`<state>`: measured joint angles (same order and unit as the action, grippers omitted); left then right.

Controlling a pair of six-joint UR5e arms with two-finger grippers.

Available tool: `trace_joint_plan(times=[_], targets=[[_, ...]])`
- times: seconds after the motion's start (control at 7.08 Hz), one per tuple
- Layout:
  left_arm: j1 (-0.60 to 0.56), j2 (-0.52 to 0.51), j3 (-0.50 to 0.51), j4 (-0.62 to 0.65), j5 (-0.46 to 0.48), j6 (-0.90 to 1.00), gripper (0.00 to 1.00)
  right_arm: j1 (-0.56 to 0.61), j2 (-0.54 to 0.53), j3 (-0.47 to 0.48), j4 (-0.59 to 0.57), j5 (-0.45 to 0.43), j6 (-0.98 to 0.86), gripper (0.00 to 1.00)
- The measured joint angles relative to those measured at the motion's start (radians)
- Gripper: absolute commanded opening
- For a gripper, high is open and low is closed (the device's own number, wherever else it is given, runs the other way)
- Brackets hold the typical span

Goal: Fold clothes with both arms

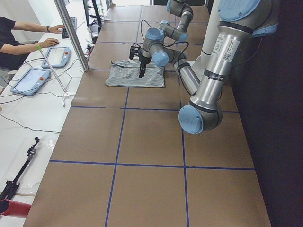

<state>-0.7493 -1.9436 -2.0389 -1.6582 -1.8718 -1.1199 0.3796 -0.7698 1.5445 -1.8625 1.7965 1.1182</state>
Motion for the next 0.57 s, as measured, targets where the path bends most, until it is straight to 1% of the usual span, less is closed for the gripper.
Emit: trace_joint_plan(times=[0.57], targets=[[0.005, 0.000, 0.003, -0.001, -0.003, -0.001, 1.00, -0.009, -0.006, -0.006, -0.005, -0.007, -0.012, 1.00]])
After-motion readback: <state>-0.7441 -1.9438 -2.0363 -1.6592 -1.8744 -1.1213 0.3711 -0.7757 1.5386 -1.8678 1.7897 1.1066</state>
